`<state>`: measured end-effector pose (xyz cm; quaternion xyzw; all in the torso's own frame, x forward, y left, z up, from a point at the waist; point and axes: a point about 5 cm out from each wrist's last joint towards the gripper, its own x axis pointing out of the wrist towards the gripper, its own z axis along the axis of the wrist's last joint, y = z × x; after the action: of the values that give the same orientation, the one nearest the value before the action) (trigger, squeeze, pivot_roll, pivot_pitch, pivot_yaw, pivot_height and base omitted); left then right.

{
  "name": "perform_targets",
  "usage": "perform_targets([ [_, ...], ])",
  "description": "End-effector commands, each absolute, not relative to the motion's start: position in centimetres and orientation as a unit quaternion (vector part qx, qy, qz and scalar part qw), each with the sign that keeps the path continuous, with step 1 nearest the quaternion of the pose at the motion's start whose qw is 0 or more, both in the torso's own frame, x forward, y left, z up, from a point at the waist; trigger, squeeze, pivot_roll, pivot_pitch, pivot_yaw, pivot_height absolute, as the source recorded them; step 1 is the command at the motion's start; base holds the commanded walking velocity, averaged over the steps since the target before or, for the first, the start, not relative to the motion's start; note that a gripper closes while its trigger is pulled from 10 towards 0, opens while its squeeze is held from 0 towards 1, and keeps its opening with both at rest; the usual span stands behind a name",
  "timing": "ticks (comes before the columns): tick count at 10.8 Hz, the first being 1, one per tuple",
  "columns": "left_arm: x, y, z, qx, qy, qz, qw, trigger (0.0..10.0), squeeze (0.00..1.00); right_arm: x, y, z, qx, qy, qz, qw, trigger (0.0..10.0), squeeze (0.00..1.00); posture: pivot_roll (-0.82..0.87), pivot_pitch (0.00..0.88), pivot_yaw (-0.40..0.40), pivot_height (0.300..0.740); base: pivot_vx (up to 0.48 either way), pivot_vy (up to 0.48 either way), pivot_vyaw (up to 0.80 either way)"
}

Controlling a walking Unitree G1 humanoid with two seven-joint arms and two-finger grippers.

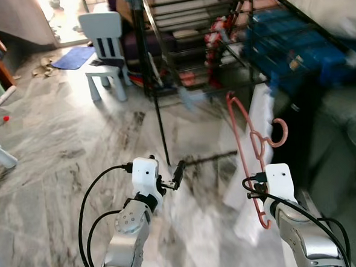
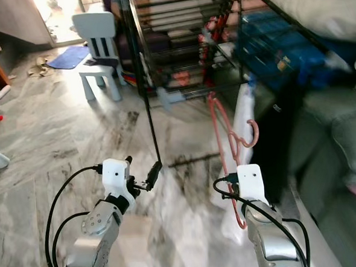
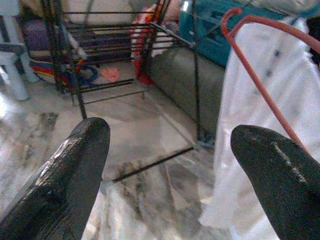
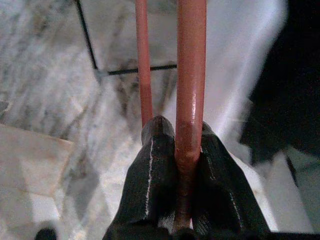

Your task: Hang hanger

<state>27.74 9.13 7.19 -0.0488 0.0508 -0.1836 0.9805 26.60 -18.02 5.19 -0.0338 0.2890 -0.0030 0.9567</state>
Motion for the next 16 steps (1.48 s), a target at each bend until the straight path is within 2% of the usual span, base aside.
perform_targets([
  [1,27.8,9.6,7.1,-0.04,0.056,-0.177,0.982,10.0,0.0,26.9,-17.1,5.6,-0.042,0.283,0.029,0.958,10.0,0.0,-0.1,0.095,0.008,0.74,0.48,0.0,0.0],
  [3,27.9,10.0,6.8,-0.029,0.066,-0.162,0.984,10.0,0.0,26.7,-15.6,5.3,-0.078,0.293,0.104,0.947,10.0,0.0,-0.1,0.097,0.002,0.74,0.223,0.0,0.0],
  [6,27.5,10.3,6.8,-0.041,0.065,-0.158,0.984,10.0,0.0,26.6,-15.1,5.3,-0.082,0.291,0.118,0.946,10.0,0.0,-0.09,0.099,-0.004,0.74,0.084,0.0,0.0],
  [9,27.3,10.2,6.7,-0.041,0.066,-0.16,0.984,10.0,0.0,27.2,-15.1,5.9,-0.124,0.273,0.149,0.942,10.0,0.0,-0.1,0.111,0.002,0.74,0.18,0.0,0.0],
  [11,27.2,10.2,6.7,-0.04,0.067,-0.161,0.984,10.0,0.0,27.8,-15.2,6.2,-0.122,0.264,0.131,0.948,10.0,0.0,-0.09,0.11,-0.002,0.74,0.294,0.0,0.23],
  [16,27.1,10.3,6.5,-0.033,0.074,-0.156,0.984,10.0,0.0,29.5,-15.6,7.4,-0.096,0.232,0.076,0.965,10.0,0.0,-0.09,0.118,0.004,0.74,0.0,0.0,0.0],
])
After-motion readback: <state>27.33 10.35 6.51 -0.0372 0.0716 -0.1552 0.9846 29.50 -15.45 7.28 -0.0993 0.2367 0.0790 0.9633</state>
